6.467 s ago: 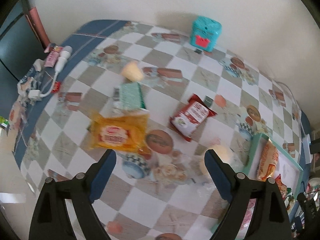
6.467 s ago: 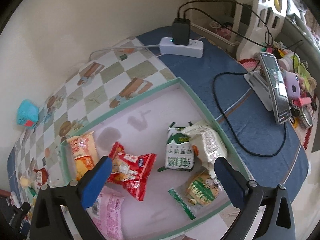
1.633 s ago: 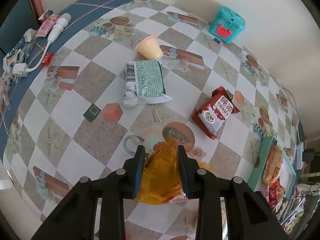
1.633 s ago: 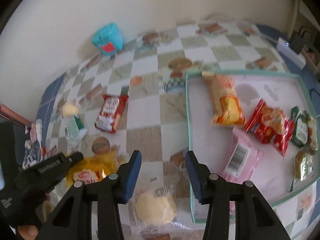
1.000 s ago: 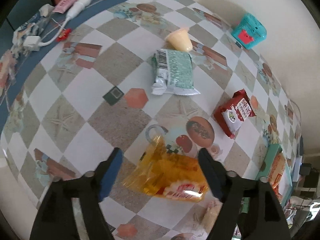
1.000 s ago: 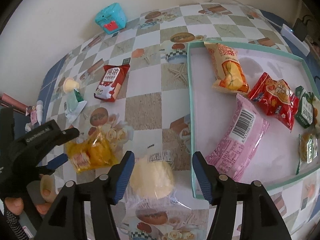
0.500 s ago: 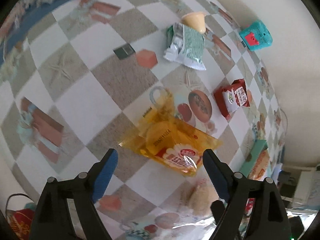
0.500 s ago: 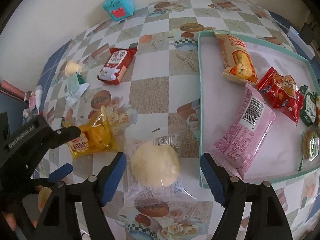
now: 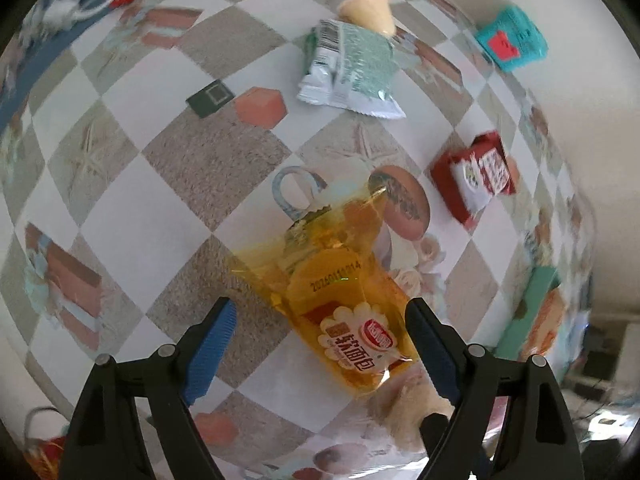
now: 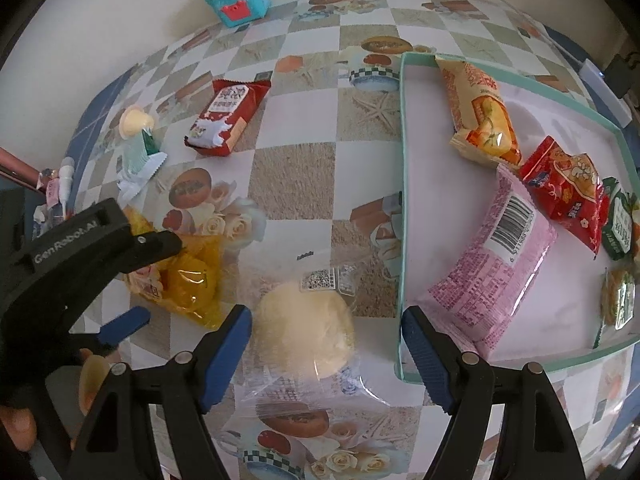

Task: Organize snacks
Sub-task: 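Lift the yellow bread bag with left tool while right tool lifts the bun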

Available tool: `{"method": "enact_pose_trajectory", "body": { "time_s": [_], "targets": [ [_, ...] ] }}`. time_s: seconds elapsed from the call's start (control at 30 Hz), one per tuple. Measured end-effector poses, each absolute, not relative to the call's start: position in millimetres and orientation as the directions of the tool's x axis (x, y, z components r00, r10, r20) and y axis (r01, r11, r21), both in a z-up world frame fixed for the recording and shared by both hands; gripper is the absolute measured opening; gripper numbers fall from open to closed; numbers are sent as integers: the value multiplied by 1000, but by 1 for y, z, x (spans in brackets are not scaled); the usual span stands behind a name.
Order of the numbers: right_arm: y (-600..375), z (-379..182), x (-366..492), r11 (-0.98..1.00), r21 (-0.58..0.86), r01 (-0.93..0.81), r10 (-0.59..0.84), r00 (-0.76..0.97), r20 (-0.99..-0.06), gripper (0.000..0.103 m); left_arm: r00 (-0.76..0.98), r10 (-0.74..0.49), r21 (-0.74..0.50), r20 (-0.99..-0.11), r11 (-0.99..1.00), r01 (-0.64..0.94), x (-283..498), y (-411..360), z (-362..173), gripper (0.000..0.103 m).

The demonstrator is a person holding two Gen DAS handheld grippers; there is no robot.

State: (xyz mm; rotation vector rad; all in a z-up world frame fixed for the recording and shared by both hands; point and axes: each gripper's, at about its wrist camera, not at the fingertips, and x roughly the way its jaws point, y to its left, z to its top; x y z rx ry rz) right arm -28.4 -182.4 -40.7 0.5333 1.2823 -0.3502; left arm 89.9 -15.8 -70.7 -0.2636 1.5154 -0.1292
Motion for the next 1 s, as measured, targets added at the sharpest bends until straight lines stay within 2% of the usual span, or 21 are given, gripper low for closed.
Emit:
{"method": "enact_pose_trajectory", "body": {
  "time_s": [0.07, 0.17, 0.23, 0.3, 0.33, 1.0],
  "targets": [
    [-183, -42, -28, 828, 185, 530, 54, 253, -966, 83, 57, -213, -216, -975, 976, -35, 89, -23, -70, 87],
    [-182, -45, -28, 829, 188, 526, 67, 241, -968, 84, 61, -171, -169, -983, 985, 34, 87, -34, -70, 78],
    [-181, -45, -27, 835, 180, 520, 61, 238, -969, 84, 62, -151, -147, -987, 987, 69, 86, -41, -70, 61],
    [-180, -45, -26, 839, 175, 516, 59, 232, -971, 85, 73, -120, -113, -990, 989, 95, 85, -47, -69, 49],
    [-179, -45, -25, 840, 173, 514, 59, 231, -971, 85, 80, -111, -103, -991, 989, 105, 84, -47, -69, 47],
    [-167, -60, -20, 885, 112, 452, 49, 148, -988, 88, 94, -86, -72, -992, 987, 143, 84, -45, -70, 46]
  ]
}}
